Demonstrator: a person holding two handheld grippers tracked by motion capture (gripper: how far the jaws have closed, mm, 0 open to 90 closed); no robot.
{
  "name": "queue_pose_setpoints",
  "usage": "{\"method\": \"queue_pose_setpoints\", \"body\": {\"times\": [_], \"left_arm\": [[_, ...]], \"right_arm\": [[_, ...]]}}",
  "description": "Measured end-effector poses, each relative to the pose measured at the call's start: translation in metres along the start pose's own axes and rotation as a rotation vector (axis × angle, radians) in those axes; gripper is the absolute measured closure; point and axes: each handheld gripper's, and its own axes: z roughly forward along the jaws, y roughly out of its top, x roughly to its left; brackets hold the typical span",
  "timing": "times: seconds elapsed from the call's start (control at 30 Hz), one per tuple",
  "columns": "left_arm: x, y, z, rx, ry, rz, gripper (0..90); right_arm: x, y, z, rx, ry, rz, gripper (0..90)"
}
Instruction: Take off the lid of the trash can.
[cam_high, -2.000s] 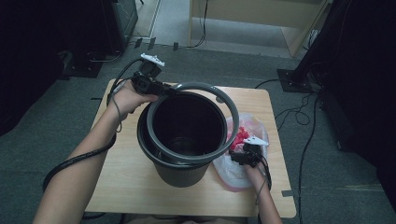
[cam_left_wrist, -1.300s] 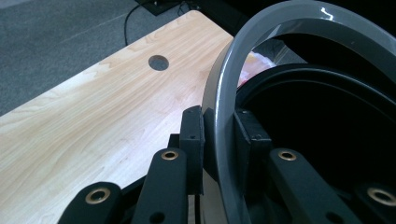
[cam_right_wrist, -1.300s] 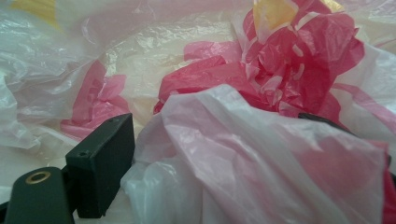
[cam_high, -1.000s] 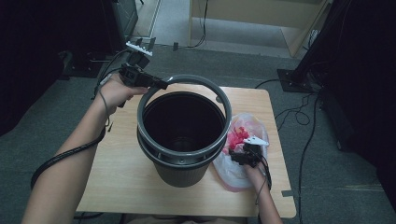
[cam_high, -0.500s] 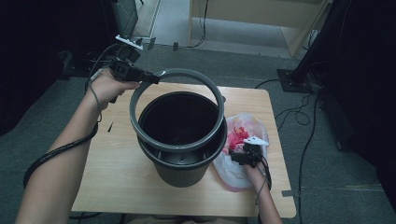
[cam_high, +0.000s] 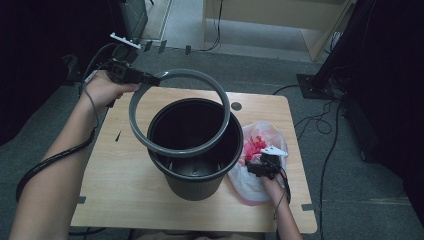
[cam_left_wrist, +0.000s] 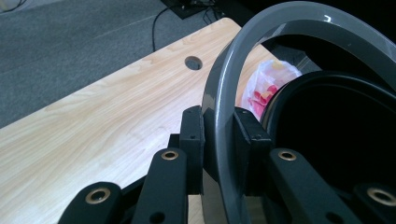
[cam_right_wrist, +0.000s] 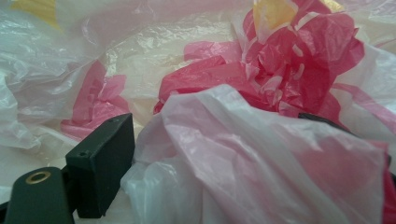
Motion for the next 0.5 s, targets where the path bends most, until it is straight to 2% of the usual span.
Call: {"method": "queue_pose_setpoints", "body": {"times": [0.23, 0.5], "left_arm": [[0.013, -0.008, -0.011, -0.01, 0.008, -0.041, 76.4], [0.021, -0.014, -0.018, -0.014, 0.014, -0.06, 76.4]], "right_arm": [[0.0, 0.0, 0.0, 0.0, -0.001, -0.001, 13.8], [0.0, 0.0, 0.0, 0.0, -0.002, -0.002, 13.8]]}}
